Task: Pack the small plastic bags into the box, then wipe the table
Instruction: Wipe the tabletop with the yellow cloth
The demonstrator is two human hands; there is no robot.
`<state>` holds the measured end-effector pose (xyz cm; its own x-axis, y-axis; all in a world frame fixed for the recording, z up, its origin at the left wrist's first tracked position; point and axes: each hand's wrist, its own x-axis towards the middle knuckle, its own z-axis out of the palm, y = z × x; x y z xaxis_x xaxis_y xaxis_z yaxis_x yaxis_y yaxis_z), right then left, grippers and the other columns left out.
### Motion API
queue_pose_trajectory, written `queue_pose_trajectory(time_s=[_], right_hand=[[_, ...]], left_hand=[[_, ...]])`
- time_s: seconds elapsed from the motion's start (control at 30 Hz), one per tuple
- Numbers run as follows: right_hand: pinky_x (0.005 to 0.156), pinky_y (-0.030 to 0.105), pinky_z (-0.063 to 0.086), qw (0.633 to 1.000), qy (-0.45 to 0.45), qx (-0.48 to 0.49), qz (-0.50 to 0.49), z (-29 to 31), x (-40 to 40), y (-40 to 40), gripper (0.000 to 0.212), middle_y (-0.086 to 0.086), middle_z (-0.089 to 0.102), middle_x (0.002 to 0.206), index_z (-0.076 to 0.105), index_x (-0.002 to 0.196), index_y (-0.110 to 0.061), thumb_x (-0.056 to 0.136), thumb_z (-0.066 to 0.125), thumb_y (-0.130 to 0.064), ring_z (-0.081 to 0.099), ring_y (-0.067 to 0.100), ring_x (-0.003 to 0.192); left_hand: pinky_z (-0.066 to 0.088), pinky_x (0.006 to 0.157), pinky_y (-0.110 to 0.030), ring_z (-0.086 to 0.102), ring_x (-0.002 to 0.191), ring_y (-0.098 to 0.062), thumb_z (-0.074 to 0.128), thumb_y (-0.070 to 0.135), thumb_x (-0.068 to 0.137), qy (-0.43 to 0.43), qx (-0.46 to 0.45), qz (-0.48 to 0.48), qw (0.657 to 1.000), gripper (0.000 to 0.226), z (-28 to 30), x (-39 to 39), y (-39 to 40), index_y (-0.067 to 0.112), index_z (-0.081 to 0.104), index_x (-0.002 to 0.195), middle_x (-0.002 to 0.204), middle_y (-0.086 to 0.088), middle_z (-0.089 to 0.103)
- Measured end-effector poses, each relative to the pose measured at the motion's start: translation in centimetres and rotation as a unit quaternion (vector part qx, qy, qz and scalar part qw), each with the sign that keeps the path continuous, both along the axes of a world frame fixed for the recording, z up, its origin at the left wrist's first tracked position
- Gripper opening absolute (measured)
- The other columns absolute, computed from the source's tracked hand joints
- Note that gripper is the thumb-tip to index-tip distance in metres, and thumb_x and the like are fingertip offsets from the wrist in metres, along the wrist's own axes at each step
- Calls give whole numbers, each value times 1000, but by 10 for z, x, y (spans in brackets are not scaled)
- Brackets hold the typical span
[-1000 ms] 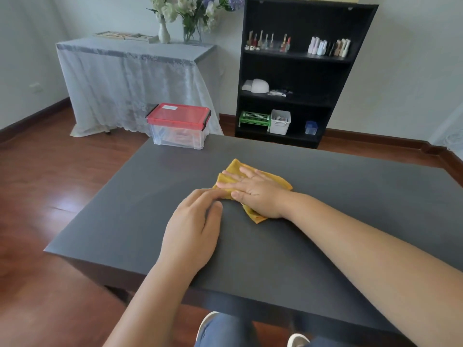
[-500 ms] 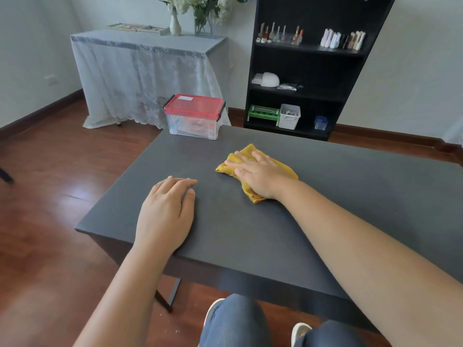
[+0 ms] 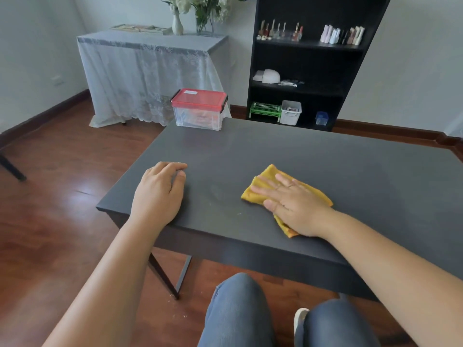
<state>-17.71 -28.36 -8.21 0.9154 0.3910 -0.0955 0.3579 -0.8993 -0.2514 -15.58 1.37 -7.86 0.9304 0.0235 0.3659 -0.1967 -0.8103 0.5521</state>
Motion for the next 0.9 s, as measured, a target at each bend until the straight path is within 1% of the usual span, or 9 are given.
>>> queue_pose_trajectory(time_s=[0.1,0.23,0.3,0.43,0.5,0.57,0.67,0.77,0.9], right_hand=[[119,42,-3,998,6,-5,-69,4,21,5,46,-20,1,159,12,146,-53,101,18,-47,-4,18,148],[117,47,-6,990,9,-11,-142,6,46,58,48,-13,-3,161,10,147,-53,99,11,-52,-7,29,147],[116,49,-9,992,18,-9,-124,8,45,96,49,-11,-4,162,11,146,-54,98,9,-56,-10,32,147],[115,52,-11,1000,11,-15,-15,6,15,151,50,-14,-5,161,12,142,-61,93,10,-66,-10,32,147],[115,52,-11,1000,-10,-14,17,2,-5,149,47,-18,-5,160,11,141,-63,94,11,-64,-8,30,147],[116,50,-10,999,-28,-4,21,-4,-23,128,45,-22,-4,159,10,139,-65,94,13,-62,-7,27,148],[115,47,-8,999,-25,-14,-35,-7,-29,80,44,-26,-5,158,6,137,-68,94,14,-62,-6,22,148],[116,52,-6,993,-1,-39,-111,-3,0,54,45,-21,-6,159,3,139,-65,96,11,-58,-6,27,148],[114,58,-8,987,6,-40,-158,3,57,92,47,-10,-5,162,4,145,-57,97,7,-54,-9,36,146]], left_hand=[[39,98,-41,43,125,-27,40,32,99,35,33,5,999,33,0,3,13,25,59,125,132,0,55],[38,101,-43,42,128,-27,39,34,99,59,41,11,997,34,-1,8,24,25,57,127,135,0,53],[38,102,-43,42,127,-27,38,34,99,62,28,17,998,35,-2,9,27,25,57,126,135,0,52],[36,101,-40,42,127,-26,39,33,99,47,1,33,998,34,-4,9,32,25,59,125,135,1,53],[35,102,-40,43,126,-27,39,33,98,41,5,37,998,34,-4,11,39,24,59,125,135,-1,54],[35,104,-41,43,127,-29,40,32,98,45,23,44,998,35,-5,15,50,22,58,126,136,-3,53],[34,107,-42,40,130,-30,41,34,96,85,50,66,993,38,-8,25,73,24,55,130,141,-2,49],[33,106,-42,39,132,-30,39,37,96,118,65,70,988,41,-12,30,85,25,49,134,148,-2,42],[38,95,-42,46,127,-27,32,48,94,112,30,99,988,50,-11,25,80,34,34,142,144,2,47]])
